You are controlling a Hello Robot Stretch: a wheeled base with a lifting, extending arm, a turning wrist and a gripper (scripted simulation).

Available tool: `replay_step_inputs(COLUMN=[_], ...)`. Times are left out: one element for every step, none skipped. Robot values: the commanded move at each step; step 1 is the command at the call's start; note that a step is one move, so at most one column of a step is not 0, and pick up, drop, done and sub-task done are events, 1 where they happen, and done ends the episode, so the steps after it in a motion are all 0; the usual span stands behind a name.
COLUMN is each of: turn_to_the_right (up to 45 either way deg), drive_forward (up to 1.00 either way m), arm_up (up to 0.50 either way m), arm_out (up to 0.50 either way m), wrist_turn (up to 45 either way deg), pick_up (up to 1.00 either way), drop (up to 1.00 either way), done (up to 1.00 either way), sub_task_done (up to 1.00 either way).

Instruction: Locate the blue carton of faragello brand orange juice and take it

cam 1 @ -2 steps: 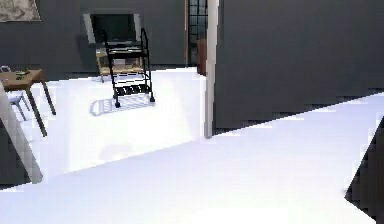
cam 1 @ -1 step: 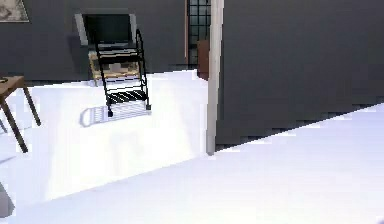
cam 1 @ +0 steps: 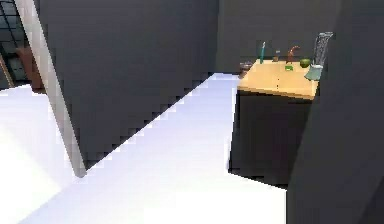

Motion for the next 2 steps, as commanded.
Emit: replay_step_inputs(turn_to_the_right=[0.0, 3.0], drive_forward=[1.0, 0.0], arm_up=[0.0, 0.0], arm_out=[0.0, 0.0], wrist_turn=[0.0, 0.0], pick_up=[0.0, 0.0], drop=[0.0, 0.0], done=[0.0, 0.0], sub_task_done=[0.0, 0.0])
